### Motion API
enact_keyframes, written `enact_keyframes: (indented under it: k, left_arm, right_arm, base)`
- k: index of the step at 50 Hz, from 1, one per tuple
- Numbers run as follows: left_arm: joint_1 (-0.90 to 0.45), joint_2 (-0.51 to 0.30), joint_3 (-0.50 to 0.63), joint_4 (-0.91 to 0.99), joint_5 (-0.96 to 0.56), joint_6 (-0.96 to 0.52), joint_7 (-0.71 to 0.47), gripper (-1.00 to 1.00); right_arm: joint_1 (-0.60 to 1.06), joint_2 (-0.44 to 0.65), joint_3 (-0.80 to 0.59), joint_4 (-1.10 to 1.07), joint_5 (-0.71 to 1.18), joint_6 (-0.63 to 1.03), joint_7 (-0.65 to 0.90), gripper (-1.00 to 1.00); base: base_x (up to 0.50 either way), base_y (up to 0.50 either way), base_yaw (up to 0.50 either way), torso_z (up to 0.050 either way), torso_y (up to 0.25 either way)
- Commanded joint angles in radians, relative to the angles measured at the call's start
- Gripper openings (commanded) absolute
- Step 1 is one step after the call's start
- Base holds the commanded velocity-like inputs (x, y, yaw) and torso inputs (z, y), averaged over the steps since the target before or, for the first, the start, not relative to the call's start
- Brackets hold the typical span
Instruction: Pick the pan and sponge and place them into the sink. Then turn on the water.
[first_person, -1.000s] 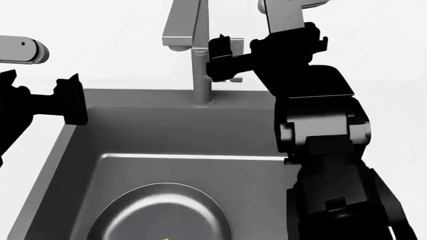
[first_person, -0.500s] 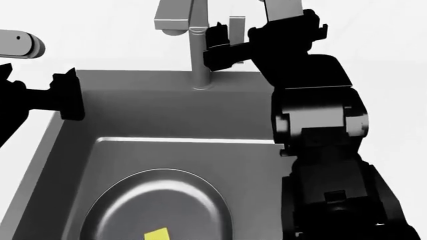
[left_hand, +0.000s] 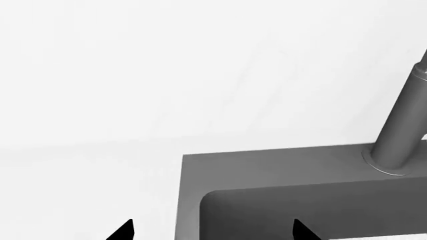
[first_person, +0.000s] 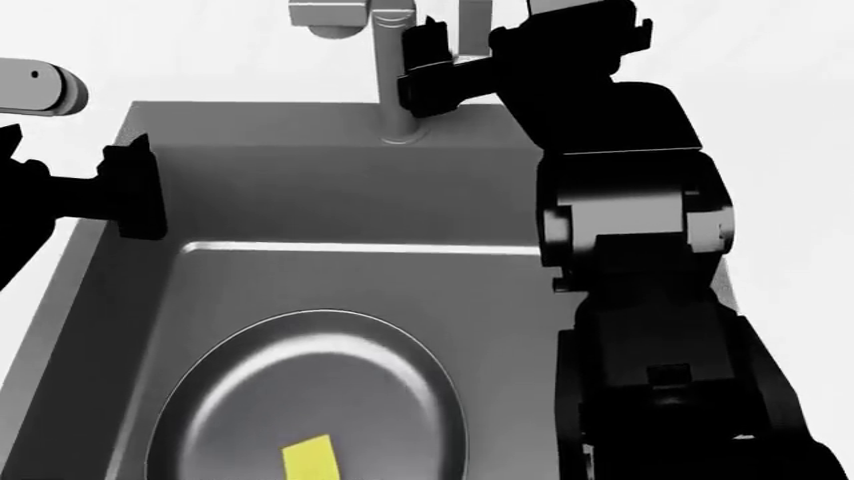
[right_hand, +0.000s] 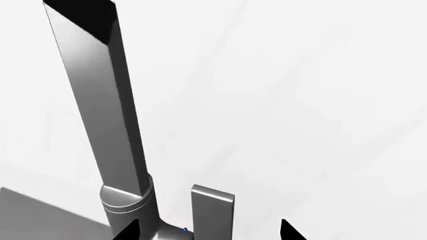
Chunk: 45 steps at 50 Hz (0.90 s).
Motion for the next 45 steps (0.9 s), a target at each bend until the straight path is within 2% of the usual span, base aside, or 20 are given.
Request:
enact_keyframes:
  k: [1,26,45]
  left_arm:
    - [0.006,0.011,-0.003,0.002,0.001,0.027,0.013,1.0]
    - [0.003,0.011,0.0,-0.003,0.001,0.032,0.015,1.0]
    - [0.011,0.006,0.004,-0.011,0.004,0.042,0.023,1.0]
  right_arm:
    - [0.012,-0.008,0.033,-0.001,-0.034,-0.001,0.003,1.0]
    - [0.051,-0.009,0.082,-0.001,-0.054,-0.016,0.008,1.0]
    - [0.077,-0.005,0.09,0.0,-0.073,0.005,0.004,1.0]
  base:
    - [0.0,0.0,0.0,0.008,-0.086]
    - [0.0,0.0,0.0,0.008,-0.085]
    - [0.0,0.0,0.0,0.008,-0.036]
